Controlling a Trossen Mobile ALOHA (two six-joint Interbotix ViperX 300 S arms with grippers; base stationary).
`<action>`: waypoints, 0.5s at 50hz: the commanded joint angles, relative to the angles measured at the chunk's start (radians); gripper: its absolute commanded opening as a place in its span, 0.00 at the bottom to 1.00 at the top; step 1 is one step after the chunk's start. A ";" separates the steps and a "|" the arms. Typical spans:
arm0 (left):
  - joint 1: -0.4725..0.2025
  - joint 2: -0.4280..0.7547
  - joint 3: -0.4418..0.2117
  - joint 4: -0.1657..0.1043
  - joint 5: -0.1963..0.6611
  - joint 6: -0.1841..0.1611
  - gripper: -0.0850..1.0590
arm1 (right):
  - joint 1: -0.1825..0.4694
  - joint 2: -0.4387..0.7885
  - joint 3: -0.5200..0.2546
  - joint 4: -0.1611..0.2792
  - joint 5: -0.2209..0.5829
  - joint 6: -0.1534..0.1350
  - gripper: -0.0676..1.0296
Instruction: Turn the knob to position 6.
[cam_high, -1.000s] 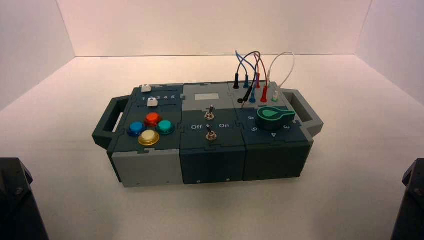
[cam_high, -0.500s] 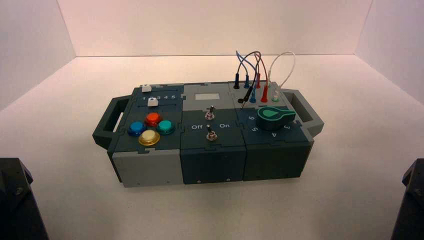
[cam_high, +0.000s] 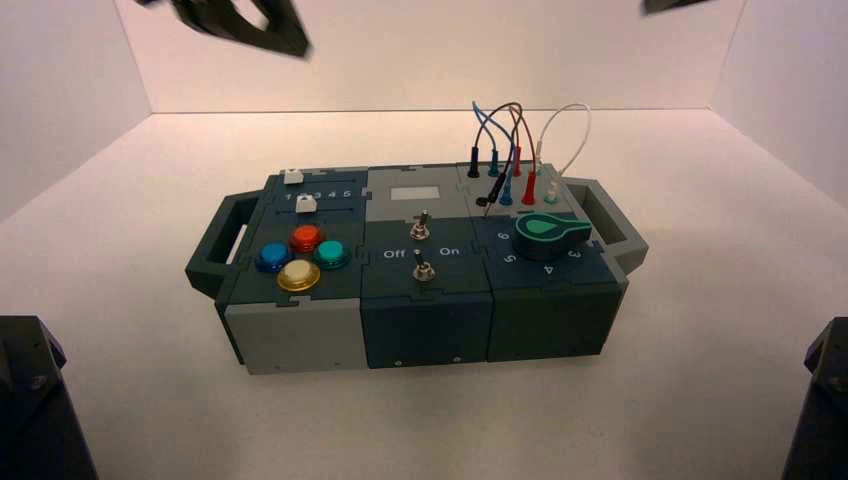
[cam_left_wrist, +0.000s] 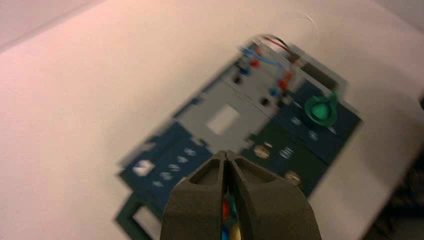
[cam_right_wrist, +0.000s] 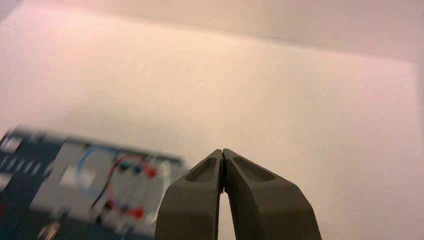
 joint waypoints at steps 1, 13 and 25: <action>-0.052 0.061 -0.046 -0.009 -0.005 -0.002 0.05 | 0.060 0.041 -0.046 0.021 0.069 0.009 0.04; -0.124 0.129 -0.067 -0.014 0.005 -0.002 0.05 | 0.092 0.081 -0.003 0.124 0.196 0.012 0.04; -0.127 0.141 -0.074 -0.014 0.008 0.002 0.05 | 0.092 0.115 0.041 0.202 0.307 0.015 0.04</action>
